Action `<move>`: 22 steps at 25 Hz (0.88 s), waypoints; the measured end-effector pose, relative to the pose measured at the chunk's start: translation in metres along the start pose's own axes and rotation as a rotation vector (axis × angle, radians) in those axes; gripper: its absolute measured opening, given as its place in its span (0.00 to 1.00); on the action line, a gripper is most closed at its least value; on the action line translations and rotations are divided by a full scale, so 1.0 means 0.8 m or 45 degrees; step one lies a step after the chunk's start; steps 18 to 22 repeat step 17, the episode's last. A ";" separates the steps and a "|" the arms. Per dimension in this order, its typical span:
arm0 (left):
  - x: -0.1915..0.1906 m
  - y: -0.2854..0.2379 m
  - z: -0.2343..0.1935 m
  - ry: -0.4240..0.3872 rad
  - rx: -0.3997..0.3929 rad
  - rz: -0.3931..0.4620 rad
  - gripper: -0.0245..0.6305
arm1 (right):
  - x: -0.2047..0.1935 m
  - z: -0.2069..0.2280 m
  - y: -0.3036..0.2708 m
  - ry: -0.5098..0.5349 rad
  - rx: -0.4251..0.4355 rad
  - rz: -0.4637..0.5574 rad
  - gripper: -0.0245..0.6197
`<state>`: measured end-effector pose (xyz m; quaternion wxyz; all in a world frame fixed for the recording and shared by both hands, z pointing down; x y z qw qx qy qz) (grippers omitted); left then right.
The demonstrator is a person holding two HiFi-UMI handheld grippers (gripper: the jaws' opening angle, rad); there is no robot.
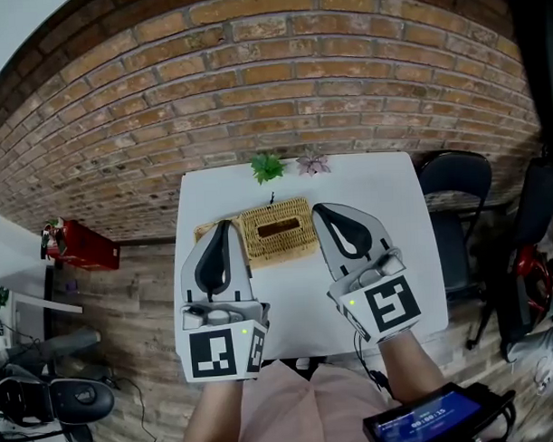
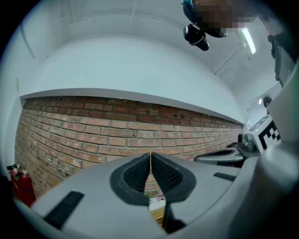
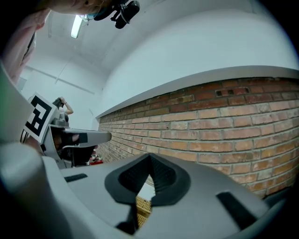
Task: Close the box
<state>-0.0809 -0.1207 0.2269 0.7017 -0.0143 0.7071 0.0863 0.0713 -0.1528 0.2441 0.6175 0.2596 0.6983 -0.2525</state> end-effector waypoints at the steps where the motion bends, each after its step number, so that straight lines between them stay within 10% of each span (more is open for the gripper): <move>1: 0.000 -0.001 0.000 0.002 -0.002 -0.001 0.06 | 0.000 0.000 -0.001 -0.001 0.000 0.001 0.03; 22: -0.011 -0.011 -0.009 0.015 -0.025 -0.024 0.06 | -0.006 0.000 -0.013 -0.002 -0.002 -0.011 0.03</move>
Point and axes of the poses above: the fingertips, and each gripper's own axes: y backward along the fingers, z to its right, x out of its top, the point moved 4 cm from there along y, backward along the fingers, and after that the axes turned 3 degrees about x, right-handed, at the moved point
